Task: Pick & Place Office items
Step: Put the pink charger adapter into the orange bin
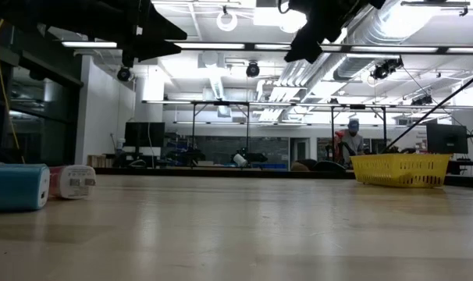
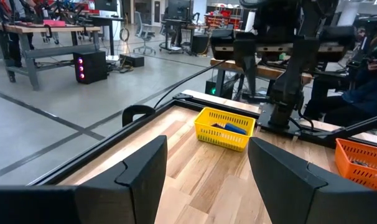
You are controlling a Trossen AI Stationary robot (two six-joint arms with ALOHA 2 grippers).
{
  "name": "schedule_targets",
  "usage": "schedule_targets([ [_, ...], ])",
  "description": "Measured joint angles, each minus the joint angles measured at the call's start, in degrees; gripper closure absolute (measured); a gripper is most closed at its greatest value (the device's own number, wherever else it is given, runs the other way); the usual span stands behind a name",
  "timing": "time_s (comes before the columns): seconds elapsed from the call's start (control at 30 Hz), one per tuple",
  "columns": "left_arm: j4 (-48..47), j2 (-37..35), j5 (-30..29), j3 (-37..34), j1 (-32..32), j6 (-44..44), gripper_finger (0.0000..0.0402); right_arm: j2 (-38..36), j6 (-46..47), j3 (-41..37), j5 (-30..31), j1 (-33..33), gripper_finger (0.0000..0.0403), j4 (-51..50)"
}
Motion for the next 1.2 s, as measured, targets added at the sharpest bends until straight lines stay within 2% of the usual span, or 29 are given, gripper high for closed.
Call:
schedule_targets([
  [0.1,0.0,0.0,0.0,0.0,0.0,0.0,0.0183,0.1,-4.0,0.0,-5.8,-1.1,0.0229,1.2],
  [0.2,0.0,0.0,0.0,0.0,0.0,0.0,0.0183,0.2,-7.0,0.0,-8.3,-1.0,0.0229,2.0],
  [0.47,0.0,0.0,0.0,0.0,0.0,0.0,0.0183,0.2,-7.3,0.0,-4.9,-1.0,0.0229,2.4],
  [1.2,0.0,0.0,0.0,0.0,0.0,0.0,0.0183,0.2,-7.3,0.0,-4.9,-1.0,0.0229,2.4],
])
